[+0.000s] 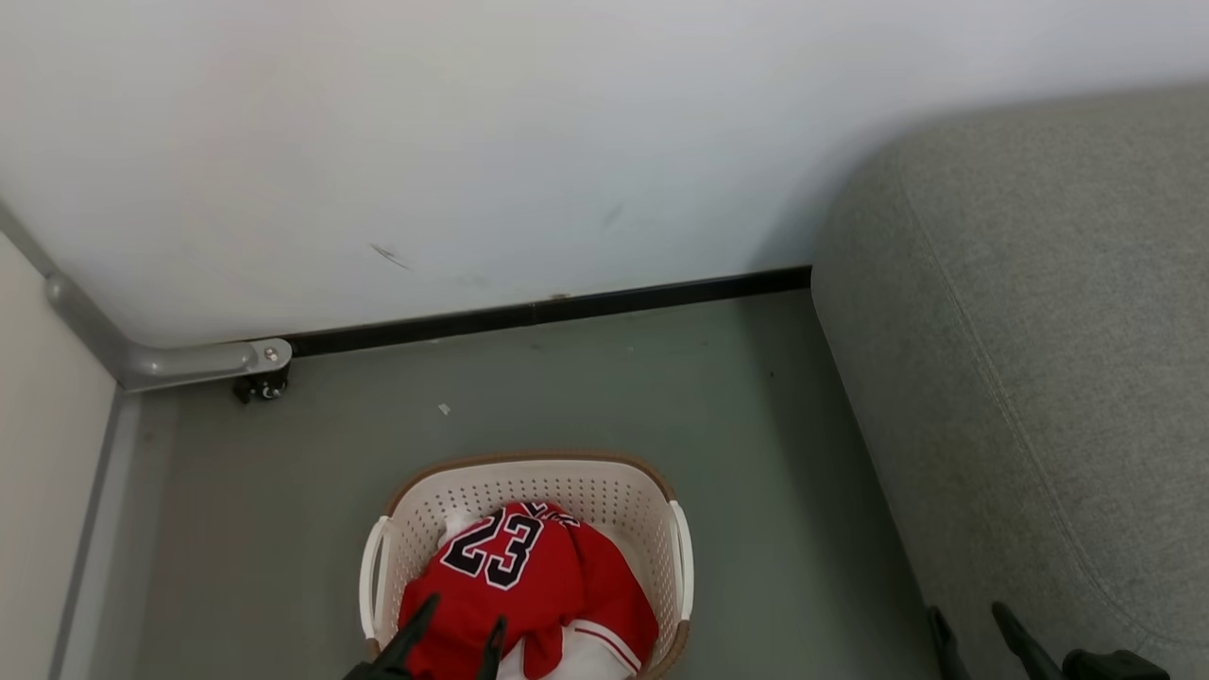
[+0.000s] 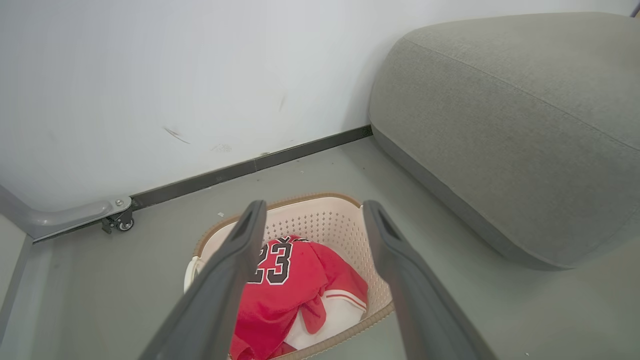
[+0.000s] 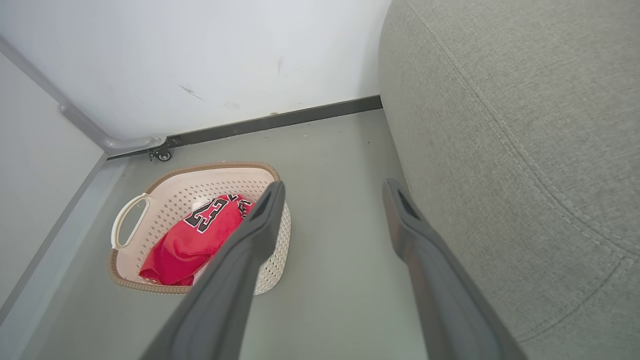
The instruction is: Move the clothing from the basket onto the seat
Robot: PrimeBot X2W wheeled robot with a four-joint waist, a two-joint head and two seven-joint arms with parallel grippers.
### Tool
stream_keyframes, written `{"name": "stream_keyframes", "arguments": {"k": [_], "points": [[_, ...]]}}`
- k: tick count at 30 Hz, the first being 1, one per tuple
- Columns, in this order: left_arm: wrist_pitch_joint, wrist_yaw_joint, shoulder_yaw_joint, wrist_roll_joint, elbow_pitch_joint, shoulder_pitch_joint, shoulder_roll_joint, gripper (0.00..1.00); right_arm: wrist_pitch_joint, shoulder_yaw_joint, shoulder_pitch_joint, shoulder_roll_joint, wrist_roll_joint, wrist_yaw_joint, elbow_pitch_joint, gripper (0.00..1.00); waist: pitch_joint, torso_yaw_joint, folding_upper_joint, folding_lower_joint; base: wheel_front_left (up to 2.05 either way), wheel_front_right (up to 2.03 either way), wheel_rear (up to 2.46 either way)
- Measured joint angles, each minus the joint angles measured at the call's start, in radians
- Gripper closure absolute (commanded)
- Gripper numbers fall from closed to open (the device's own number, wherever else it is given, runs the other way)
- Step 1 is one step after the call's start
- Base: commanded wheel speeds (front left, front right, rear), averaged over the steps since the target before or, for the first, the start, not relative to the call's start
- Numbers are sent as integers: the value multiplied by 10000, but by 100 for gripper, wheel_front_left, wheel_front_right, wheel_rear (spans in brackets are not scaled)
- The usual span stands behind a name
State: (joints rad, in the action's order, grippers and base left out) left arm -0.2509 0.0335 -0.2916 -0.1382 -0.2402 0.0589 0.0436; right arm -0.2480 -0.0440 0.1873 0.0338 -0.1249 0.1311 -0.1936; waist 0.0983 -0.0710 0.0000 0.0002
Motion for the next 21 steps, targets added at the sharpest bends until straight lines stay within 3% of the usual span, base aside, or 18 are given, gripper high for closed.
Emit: {"name": "stream_keyframes", "arguments": {"k": [21], "points": [[-2, 370, 184, 581, -1858, -2452, 527, 0, 0, 959, -77, -2, -420, 0, 1770, 0, 2203, -813, 0, 0, 0, 0, 0]]}}
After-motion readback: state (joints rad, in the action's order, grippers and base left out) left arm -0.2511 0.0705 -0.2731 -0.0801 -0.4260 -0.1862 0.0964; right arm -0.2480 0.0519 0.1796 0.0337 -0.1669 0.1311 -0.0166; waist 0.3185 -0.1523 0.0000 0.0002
